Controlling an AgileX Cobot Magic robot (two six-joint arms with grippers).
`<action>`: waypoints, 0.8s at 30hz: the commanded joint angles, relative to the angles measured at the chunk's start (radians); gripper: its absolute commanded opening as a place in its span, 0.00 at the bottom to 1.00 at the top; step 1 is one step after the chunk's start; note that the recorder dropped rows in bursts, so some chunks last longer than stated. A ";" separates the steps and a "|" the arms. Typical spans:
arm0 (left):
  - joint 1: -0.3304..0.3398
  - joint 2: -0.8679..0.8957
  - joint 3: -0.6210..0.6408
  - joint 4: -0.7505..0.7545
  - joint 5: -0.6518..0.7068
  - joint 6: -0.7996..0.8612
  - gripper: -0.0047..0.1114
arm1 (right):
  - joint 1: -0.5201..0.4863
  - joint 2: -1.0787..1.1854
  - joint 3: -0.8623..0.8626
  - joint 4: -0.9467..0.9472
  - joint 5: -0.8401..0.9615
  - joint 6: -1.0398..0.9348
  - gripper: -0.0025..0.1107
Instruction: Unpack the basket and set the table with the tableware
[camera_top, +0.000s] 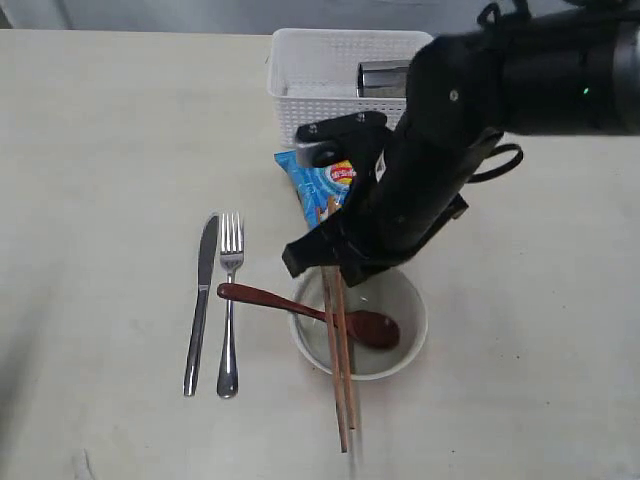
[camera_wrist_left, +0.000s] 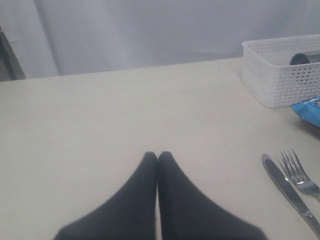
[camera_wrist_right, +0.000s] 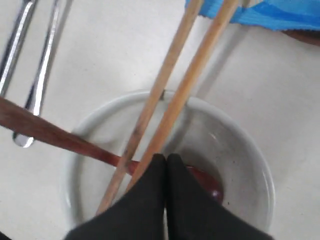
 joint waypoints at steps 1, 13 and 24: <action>0.001 -0.003 0.004 0.005 -0.002 0.004 0.04 | -0.001 -0.075 -0.135 -0.053 0.123 0.008 0.02; 0.001 -0.003 0.004 0.005 -0.002 0.004 0.04 | -0.001 -0.207 -0.334 -0.504 0.142 0.442 0.02; 0.001 -0.003 0.004 0.005 -0.002 0.004 0.04 | -0.001 -0.223 -0.334 -0.559 0.219 0.485 0.02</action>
